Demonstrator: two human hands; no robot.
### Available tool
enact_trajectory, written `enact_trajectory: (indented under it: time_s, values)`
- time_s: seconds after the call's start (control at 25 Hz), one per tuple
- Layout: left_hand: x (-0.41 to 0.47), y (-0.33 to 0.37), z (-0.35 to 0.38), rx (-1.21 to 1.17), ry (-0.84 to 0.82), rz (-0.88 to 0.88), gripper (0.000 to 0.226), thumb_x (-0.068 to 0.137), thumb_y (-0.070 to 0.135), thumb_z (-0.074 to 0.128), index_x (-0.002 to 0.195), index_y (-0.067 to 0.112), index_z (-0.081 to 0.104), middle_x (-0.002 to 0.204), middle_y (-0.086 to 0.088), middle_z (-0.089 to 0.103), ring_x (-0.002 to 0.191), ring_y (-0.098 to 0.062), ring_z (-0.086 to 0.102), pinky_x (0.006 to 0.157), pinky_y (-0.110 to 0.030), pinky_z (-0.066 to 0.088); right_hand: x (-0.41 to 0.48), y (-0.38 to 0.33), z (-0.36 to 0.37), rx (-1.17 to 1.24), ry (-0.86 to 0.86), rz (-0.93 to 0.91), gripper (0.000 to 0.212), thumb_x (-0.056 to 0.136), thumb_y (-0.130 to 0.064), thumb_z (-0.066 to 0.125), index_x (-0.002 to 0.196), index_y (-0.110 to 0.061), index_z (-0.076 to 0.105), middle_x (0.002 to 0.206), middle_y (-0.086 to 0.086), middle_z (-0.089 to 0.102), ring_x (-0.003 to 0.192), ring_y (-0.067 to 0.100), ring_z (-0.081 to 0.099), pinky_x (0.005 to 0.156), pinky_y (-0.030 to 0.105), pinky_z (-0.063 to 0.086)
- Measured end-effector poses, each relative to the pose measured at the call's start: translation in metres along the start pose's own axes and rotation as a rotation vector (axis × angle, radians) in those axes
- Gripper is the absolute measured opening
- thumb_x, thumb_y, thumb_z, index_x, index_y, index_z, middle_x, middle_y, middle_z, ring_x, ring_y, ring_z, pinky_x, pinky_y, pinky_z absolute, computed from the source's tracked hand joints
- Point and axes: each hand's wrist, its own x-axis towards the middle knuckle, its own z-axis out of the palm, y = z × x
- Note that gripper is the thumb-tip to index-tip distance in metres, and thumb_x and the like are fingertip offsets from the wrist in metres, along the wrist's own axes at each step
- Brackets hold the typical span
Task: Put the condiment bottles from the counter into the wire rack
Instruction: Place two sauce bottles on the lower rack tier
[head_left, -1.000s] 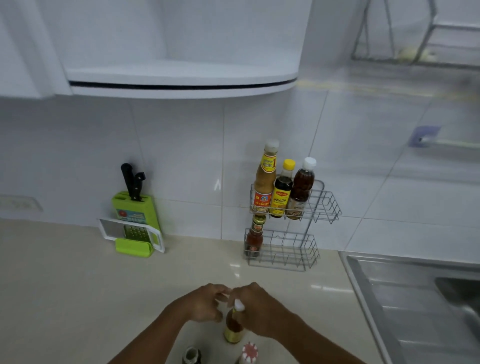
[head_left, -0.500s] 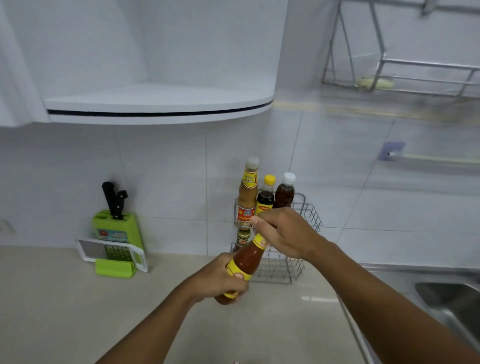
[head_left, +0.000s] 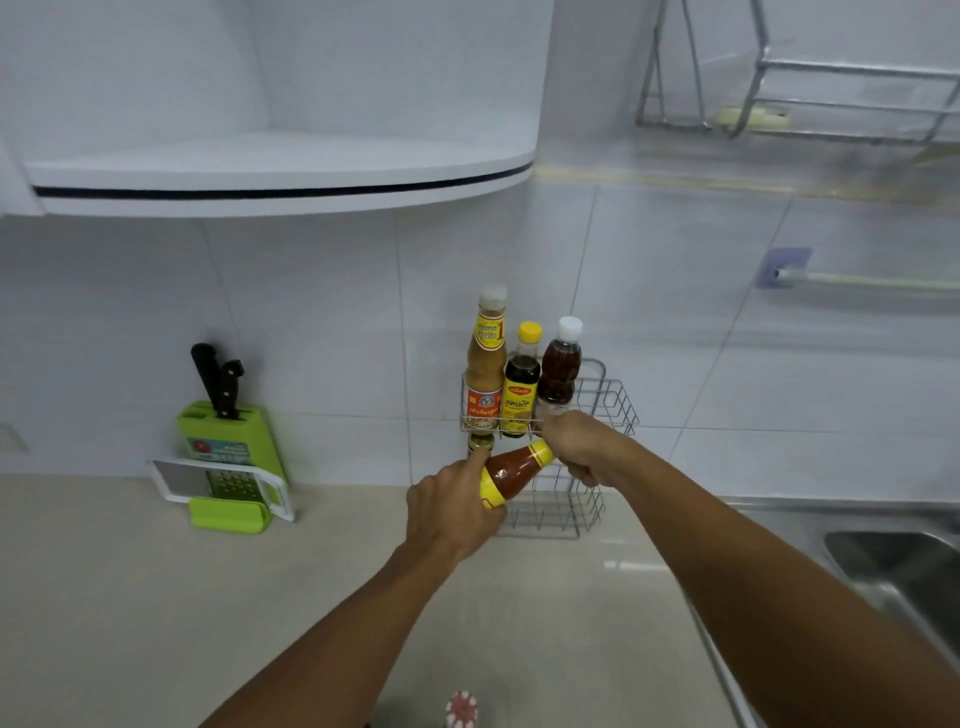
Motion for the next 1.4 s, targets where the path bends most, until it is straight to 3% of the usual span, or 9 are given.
enact_trajectory:
  time_s: [0.16, 0.24, 0.36, 0.52, 0.68, 0.84, 1.0, 1.2, 1.4]
  values:
    - [0.011, -0.004, 0.003, -0.691, -0.292, -0.152, 0.062, 0.059, 0.03, 0.077, 0.117, 0.035, 0.054, 0.087, 0.002, 0.066, 0.066, -0.017, 0.063, 0.056, -0.033, 0.055, -0.003, 0.007, -0.002, 0.139, -0.247, -0.162, 0.05, 0.084, -0.055, 0.075, 0.106, -0.012, 0.061, 0.054, 0.002, 0.049, 0.042, 0.015, 0.045, 0.043, 0.022, 0.041]
    - [0.017, -0.005, 0.005, -0.819, -0.402, -0.146, 0.063, 0.061, 0.021, 0.081, 0.117, 0.031, 0.053, 0.084, -0.004, 0.062, 0.06, -0.018, 0.057, 0.049, -0.031, 0.048, -0.003, 0.017, 0.004, 0.103, -0.227, -0.233, 0.051, 0.085, -0.047, 0.078, 0.11, -0.005, 0.066, 0.061, 0.011, 0.065, 0.046, 0.021, 0.062, 0.047, 0.026, 0.053]
    - [0.024, -0.013, 0.011, -0.772, -0.549, -0.15, 0.08, 0.062, 0.024, 0.089, 0.126, 0.024, 0.042, 0.1, 0.002, 0.06, 0.082, -0.011, 0.061, 0.063, -0.026, 0.052, 0.007, 0.034, 0.016, 0.009, -0.083, -0.315, 0.037, 0.089, -0.037, 0.076, 0.104, -0.004, 0.071, 0.068, 0.016, 0.075, 0.051, 0.027, 0.073, 0.05, 0.034, 0.062]
    - [0.036, -0.038, 0.028, -0.636, -0.565, -0.354, 0.072, 0.084, 0.016, 0.071, 0.144, 0.013, 0.031, 0.126, -0.005, 0.054, 0.109, -0.018, 0.055, 0.088, -0.028, 0.049, 0.031, 0.065, 0.039, -0.115, 0.188, -0.324, 0.026, 0.085, -0.032, 0.082, 0.101, -0.012, 0.075, 0.085, 0.01, 0.077, 0.057, 0.026, 0.076, 0.058, 0.045, 0.066]
    - [0.041, -0.05, 0.048, -0.587, -0.642, -0.47, 0.069, 0.093, 0.008, 0.053, 0.152, 0.011, 0.019, 0.155, -0.012, 0.033, 0.136, -0.027, 0.041, 0.089, -0.026, 0.039, 0.056, 0.087, 0.06, -0.057, 0.318, -0.278, 0.025, 0.082, -0.032, 0.084, 0.1, -0.015, 0.076, 0.086, 0.008, 0.076, 0.067, 0.027, 0.076, 0.065, 0.043, 0.065]
    - [0.049, -0.042, 0.06, -0.64, -0.682, -0.439, 0.044, 0.091, -0.008, 0.043, 0.122, 0.024, 0.043, 0.097, 0.011, 0.052, 0.099, -0.015, 0.05, 0.068, -0.018, 0.041, 0.085, 0.096, 0.072, 0.062, 0.305, -0.21, 0.023, 0.079, -0.032, 0.087, 0.091, -0.017, 0.077, 0.078, 0.007, 0.077, 0.066, 0.025, 0.077, 0.057, 0.038, 0.065]
    - [0.055, -0.051, 0.081, -0.7, -0.666, -0.423, 0.053, 0.087, -0.008, 0.044, 0.132, 0.02, 0.052, 0.117, 0.001, 0.054, 0.106, -0.018, 0.051, 0.082, -0.024, 0.044, 0.116, 0.095, 0.078, -0.016, 0.264, -0.166, 0.026, 0.077, -0.042, 0.085, 0.08, -0.02, 0.072, 0.072, 0.008, 0.077, 0.055, 0.023, 0.075, 0.055, 0.045, 0.065]
    - [0.057, -0.055, 0.086, -0.752, -0.652, -0.476, 0.059, 0.086, -0.012, 0.04, 0.129, 0.026, 0.051, 0.116, 0.003, 0.054, 0.094, -0.009, 0.053, 0.06, -0.009, 0.044, 0.134, 0.078, 0.076, -0.007, 0.112, -0.065, 0.038, 0.077, -0.037, 0.089, 0.094, -0.005, 0.076, 0.072, 0.019, 0.077, 0.047, 0.022, 0.072, 0.043, 0.029, 0.057]
    - [0.059, -0.06, 0.092, -0.708, -0.661, -0.511, 0.063, 0.082, -0.006, 0.046, 0.139, 0.021, 0.049, 0.117, 0.001, 0.059, 0.104, -0.018, 0.057, 0.083, -0.023, 0.048, 0.145, 0.077, 0.084, -0.005, 0.09, -0.034, 0.045, 0.076, -0.038, 0.09, 0.099, -0.005, 0.071, 0.075, 0.013, 0.075, 0.055, 0.026, 0.075, 0.053, 0.041, 0.065]
